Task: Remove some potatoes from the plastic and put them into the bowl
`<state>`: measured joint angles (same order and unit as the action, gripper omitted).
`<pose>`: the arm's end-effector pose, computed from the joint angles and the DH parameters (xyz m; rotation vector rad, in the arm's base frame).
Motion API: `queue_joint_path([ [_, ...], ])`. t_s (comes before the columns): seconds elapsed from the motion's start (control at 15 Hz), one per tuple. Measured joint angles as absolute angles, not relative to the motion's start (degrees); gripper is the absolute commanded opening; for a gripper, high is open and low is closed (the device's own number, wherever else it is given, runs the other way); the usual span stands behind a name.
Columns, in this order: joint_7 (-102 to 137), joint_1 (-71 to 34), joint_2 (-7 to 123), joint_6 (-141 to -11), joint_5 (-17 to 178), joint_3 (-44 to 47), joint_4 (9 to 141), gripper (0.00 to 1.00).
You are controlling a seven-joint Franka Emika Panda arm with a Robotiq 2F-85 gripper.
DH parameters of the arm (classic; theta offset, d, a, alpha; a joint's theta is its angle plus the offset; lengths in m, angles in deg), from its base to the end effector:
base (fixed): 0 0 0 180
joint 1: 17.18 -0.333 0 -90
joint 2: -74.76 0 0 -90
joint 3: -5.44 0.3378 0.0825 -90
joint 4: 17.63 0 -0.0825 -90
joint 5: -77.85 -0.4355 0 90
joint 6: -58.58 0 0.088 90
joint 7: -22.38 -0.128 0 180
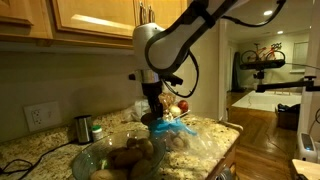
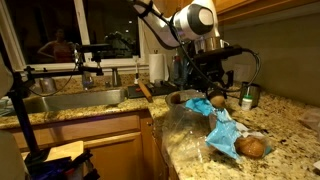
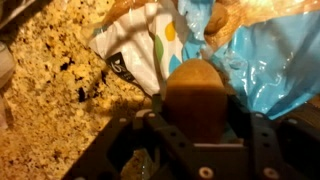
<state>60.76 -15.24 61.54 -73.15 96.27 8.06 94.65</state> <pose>0.6626 -0.0047 0.3411 2.6033 1.2284 0.0364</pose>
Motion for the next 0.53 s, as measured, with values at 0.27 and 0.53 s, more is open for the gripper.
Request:
queue_joint_path([
  [0.27, 71.2, -15.2, 56.5, -74.6, 94.2, 9.2, 91.1, 0.39],
  [0.53, 80.9, -15.1, 53.2, -74.8, 93.1, 10.4, 87.6, 0.39],
])
